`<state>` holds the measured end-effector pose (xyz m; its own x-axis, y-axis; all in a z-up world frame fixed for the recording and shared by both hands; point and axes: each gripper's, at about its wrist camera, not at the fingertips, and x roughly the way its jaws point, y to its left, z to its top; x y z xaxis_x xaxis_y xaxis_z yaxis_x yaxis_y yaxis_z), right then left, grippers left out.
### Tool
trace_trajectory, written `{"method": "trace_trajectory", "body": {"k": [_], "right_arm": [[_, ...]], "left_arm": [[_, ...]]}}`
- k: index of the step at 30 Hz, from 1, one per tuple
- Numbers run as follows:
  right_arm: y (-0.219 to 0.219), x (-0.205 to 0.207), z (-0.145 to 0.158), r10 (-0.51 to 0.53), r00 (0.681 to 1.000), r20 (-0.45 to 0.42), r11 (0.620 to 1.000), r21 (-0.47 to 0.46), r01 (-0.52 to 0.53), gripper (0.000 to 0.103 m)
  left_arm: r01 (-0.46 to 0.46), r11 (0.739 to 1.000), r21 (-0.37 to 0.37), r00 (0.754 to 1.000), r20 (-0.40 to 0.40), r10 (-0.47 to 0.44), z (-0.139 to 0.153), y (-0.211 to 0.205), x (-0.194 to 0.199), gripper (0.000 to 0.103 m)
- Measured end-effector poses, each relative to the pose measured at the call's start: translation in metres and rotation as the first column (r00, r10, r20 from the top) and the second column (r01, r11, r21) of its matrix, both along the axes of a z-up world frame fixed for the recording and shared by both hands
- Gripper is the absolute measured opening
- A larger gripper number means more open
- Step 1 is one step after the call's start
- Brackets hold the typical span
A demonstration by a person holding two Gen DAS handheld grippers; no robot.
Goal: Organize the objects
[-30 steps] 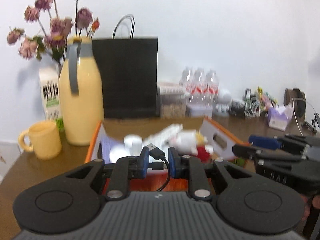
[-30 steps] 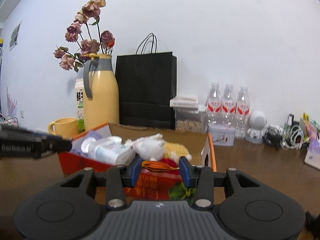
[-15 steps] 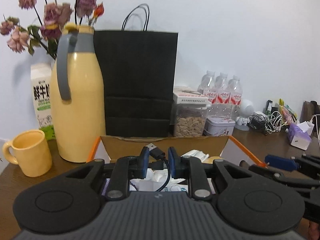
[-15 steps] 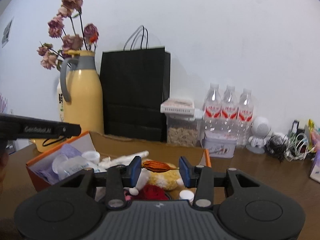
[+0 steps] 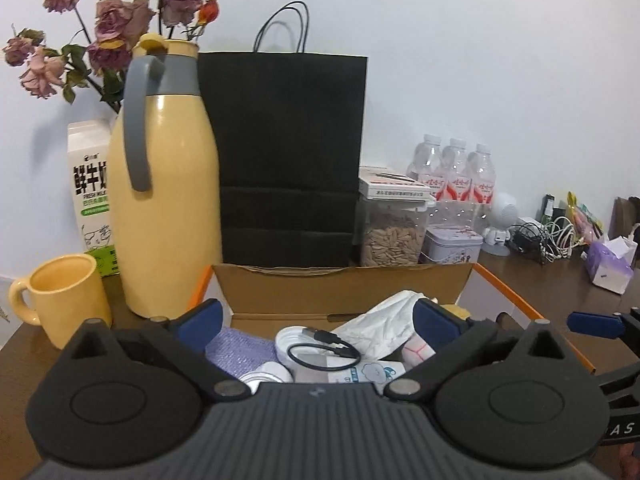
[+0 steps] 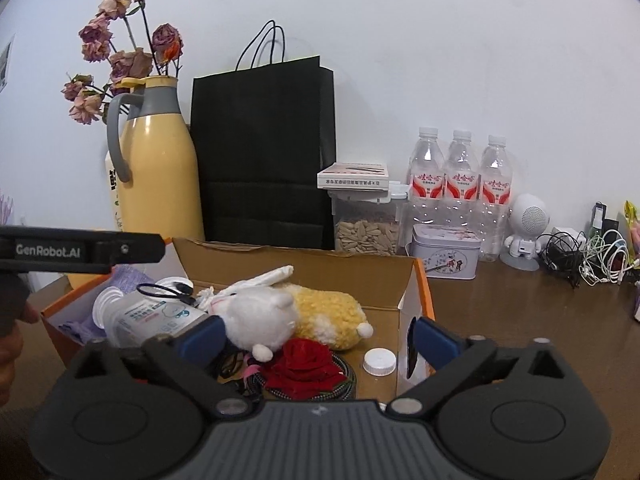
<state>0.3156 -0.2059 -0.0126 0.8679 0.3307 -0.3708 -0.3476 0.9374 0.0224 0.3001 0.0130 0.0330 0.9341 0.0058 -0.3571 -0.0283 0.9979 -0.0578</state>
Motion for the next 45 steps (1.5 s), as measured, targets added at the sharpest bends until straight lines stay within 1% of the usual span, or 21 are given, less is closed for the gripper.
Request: {"method": "trace_trajectory", "body": {"k": [6, 10, 20, 23, 27, 35, 41, 45], "right_arm": [[-0.002, -0.007, 0.008, -0.010, 1.000, 0.025, 1.000, 0.007, 0.010, 0.103], [-0.002, -0.014, 0.016, -0.013, 0.999, 0.039, 1.000, 0.004, 0.013, 0.103], [-0.002, -0.055, 0.038, 0.002, 0.998, 0.065, 1.000, 0.002, -0.002, 0.103], [-0.001, -0.073, 0.041, 0.004, 0.998, 0.066, 1.000, -0.011, -0.003, 0.103], [-0.004, -0.099, 0.045, 0.000, 0.998, 0.063, 1.000, 0.002, 0.000, 0.103], [-0.011, -0.138, 0.042, -0.007, 1.000, 0.009, 1.000, 0.005, 0.006, 0.103], [-0.008, -0.157, 0.032, 0.001, 0.999, -0.043, 1.000, -0.009, -0.001, 0.103], [-0.008, -0.167, 0.027, 0.000, 0.998, -0.058, 1.000, -0.013, -0.001, 0.103]], "left_arm": [[-0.020, 1.000, 0.009, 1.000, 0.021, 0.020, 0.006, -0.002, -0.006, 0.103], [-0.017, 1.000, 0.010, 0.999, 0.033, 0.016, 0.013, -0.003, -0.018, 0.103], [0.000, 0.999, 0.047, 0.998, 0.070, -0.004, 0.028, -0.005, -0.078, 0.103], [-0.019, 0.998, 0.059, 0.999, 0.049, 0.016, 0.028, -0.006, -0.096, 0.103], [-0.040, 0.998, 0.045, 0.999, 0.013, 0.040, 0.024, -0.003, -0.120, 0.103], [-0.064, 0.998, 0.030, 0.996, -0.066, 0.066, 0.007, -0.002, -0.164, 0.103], [-0.069, 0.997, 0.024, 0.993, -0.091, 0.070, -0.003, -0.004, -0.189, 0.103], [-0.069, 0.997, 0.025, 0.993, -0.093, 0.071, -0.005, -0.006, -0.201, 0.103]]}}
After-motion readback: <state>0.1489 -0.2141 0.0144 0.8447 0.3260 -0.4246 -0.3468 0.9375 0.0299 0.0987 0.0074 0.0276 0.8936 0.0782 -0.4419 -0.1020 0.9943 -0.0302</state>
